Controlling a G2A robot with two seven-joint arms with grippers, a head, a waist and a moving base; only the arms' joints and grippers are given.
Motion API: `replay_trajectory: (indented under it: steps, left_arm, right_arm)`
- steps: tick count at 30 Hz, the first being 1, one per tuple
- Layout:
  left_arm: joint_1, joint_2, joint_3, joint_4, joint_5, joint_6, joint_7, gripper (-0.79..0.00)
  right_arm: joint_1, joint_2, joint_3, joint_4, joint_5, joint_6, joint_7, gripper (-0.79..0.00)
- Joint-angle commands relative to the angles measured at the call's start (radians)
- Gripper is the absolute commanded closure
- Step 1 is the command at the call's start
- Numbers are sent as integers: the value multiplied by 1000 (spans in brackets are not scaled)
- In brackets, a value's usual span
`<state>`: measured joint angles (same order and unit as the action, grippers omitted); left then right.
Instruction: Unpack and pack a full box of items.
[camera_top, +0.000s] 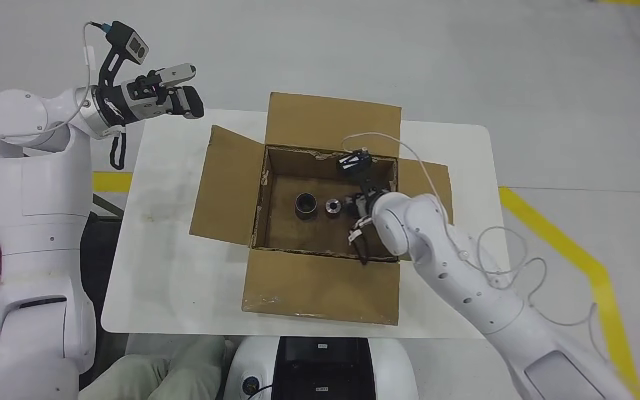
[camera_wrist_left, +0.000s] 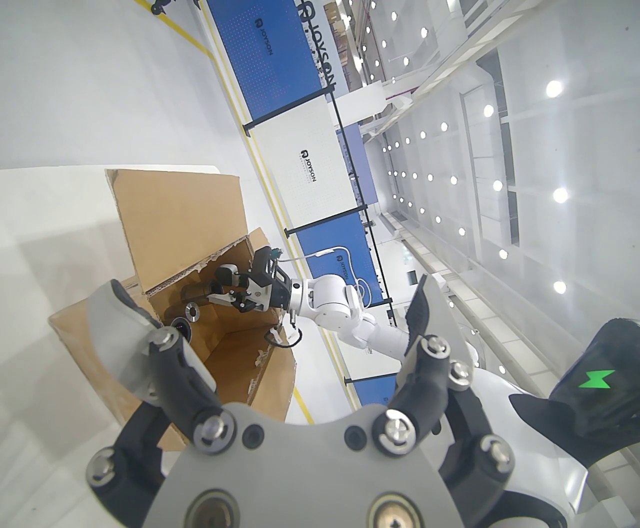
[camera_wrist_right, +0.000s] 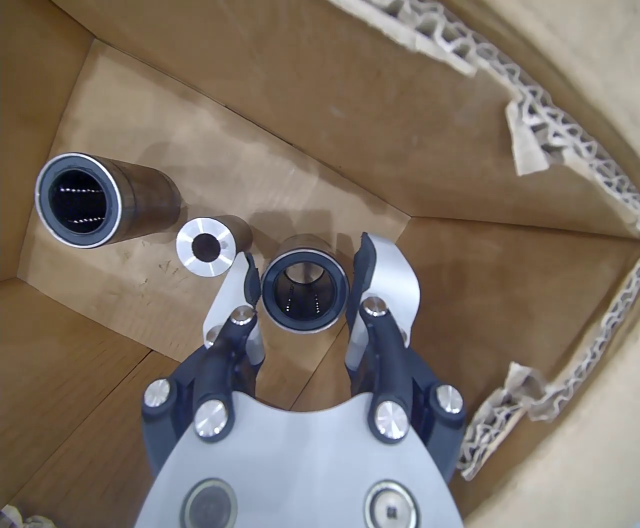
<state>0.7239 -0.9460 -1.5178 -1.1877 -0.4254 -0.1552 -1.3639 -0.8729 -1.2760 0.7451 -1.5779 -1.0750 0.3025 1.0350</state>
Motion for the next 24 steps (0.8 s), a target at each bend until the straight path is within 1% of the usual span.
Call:
replay_trajectory:
  steps: [1, 10, 13, 19, 24]
  left_arm:
    - [0, 0, 0, 0, 0, 0, 0, -785]
    - [0, 0, 0, 0, 0, 0, 0, -785]
    - [0, 0, 0, 0, 0, 0, 0, -785]
    - [0, 0, 0, 0, 0, 0, 0, -785]
    - [0, 0, 0, 0, 0, 0, 0, -785]
  right_arm:
    - [0, -4, 0, 5, -3, 9, 3, -425]
    - [-6, -22, 1, 26, -11, 37, 14, -437]
    - [-11, -27, 2, 32, -12, 46, 20, -413]
    - [-23, -36, -2, 21, -48, 73, 44, -413]
    - [-27, -44, 7, 32, -44, 78, 43, -413]
